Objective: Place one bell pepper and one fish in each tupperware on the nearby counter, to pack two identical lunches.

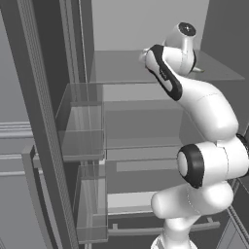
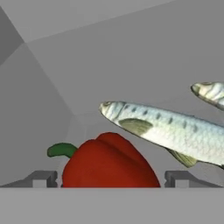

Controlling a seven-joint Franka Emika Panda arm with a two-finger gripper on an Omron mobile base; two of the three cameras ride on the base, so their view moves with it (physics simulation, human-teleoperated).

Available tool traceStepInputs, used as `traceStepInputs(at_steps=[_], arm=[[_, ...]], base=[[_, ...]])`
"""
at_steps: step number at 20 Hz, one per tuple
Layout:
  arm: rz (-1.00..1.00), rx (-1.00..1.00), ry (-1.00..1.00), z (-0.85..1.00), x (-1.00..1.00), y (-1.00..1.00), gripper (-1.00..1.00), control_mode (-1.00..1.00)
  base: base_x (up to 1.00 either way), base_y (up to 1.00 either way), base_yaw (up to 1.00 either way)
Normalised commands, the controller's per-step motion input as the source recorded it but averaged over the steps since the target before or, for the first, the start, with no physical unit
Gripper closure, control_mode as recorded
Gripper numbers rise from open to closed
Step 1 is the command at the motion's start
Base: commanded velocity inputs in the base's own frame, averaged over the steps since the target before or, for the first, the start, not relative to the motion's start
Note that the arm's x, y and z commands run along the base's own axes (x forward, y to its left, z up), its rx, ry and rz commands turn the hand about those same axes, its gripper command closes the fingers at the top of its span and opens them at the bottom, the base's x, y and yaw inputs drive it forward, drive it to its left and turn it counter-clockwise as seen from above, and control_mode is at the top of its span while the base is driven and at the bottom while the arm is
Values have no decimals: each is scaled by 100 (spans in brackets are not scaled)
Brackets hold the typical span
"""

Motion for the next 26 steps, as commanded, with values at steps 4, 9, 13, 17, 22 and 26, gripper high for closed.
traceStepInputs(at_steps=[4,9,13,17,22,26], arm=[[0,0,-7,-24,0,9,100,-100],[0,1,-12,-3,-1,1,100,-100],[0,4,-9,31,-59,0,100,-100],[0,0,-2,57,-100,2,100,-100],[0,0,0,35,-100,0,100,-100],[0,0,-2,-1,-100,0,100,-100]], base=[[0,0,0],[0,0,0],[0,0,0],[0,0,0],[0,0,0],[0,0,0]])
